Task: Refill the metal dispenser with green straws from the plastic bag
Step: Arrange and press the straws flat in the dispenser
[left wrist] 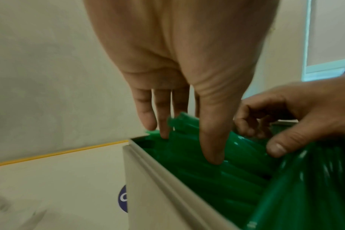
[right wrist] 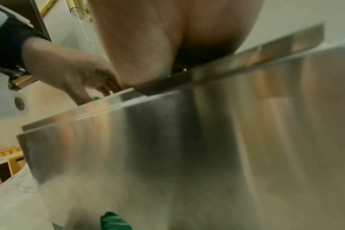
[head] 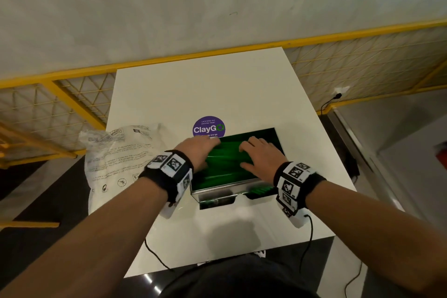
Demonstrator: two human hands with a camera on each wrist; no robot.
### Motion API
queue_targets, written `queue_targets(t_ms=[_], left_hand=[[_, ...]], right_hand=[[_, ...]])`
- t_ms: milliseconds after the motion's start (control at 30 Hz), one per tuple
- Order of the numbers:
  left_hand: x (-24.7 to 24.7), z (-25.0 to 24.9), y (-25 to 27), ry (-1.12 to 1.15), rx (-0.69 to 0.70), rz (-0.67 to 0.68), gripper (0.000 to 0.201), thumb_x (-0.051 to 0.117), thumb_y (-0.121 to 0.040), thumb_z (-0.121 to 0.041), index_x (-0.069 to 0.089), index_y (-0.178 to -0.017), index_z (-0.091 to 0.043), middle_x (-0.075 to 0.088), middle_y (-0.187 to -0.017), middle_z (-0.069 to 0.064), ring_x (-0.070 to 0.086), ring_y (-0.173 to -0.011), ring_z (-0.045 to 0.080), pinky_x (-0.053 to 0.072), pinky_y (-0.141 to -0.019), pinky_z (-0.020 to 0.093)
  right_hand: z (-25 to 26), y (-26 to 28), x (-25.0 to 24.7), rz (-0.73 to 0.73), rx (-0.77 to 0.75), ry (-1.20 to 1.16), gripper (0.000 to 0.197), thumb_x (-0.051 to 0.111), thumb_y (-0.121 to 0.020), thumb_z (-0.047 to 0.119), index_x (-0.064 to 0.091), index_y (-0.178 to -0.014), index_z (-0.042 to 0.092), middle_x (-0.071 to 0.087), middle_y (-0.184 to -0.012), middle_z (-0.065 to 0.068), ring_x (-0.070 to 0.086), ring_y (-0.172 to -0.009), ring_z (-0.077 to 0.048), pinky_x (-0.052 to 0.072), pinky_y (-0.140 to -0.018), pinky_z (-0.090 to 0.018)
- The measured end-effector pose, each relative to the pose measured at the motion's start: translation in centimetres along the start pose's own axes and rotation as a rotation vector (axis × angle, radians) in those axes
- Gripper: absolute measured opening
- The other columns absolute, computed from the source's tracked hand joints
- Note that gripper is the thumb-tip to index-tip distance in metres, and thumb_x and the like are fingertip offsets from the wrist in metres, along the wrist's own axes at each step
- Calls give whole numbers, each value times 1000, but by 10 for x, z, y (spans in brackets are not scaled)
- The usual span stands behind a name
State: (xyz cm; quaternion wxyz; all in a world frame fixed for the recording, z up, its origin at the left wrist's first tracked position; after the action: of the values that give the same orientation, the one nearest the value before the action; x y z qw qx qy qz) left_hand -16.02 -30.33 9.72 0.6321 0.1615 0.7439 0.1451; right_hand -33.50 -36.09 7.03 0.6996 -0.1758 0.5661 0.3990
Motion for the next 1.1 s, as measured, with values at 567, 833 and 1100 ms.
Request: queue_targets(t_ms=[567, 833, 1100], left_hand=[[17, -13, 29, 10, -15, -260, 43, 58, -77, -5, 46, -118, -7, 49, -114, 12, 48, -101, 31, 42, -78, 38], [25, -23, 26, -296, 66, -14, 31, 44, -93, -11, 54, -122, -15, 55, -115, 7, 52, -106, 27, 41, -84, 36], [30, -33, 16, -336, 4, -36, 52, 56, -88, -15, 32, -134, -17, 36, -131, 9, 40, -117, 28, 43, -87, 38]], right_hand=[[22, -17, 11, 224, 8, -24, 28, 51, -94, 26, 61, -118, 16, 63, -113, -8, 60, -102, -28, 51, -83, -37], [16, -23, 8, 207, 126, -72, 17, 61, -88, 26, 63, -95, 11, 63, -101, -13, 62, -93, -33, 52, -81, -39], [8, -16, 9, 180, 133, -65, 27, 64, -86, 28, 57, -108, 14, 62, -106, -9, 62, -95, -30, 51, -77, -37]])
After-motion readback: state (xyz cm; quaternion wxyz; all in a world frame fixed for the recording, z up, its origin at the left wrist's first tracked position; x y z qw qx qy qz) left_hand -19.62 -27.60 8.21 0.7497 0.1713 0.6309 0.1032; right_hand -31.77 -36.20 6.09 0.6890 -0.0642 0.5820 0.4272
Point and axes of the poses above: each hand's wrist, its own y-axis away from the middle knuckle, its own x-axis out of the palm, z = x × y, the point moved 3 cm from there along -y, towards the middle knuckle
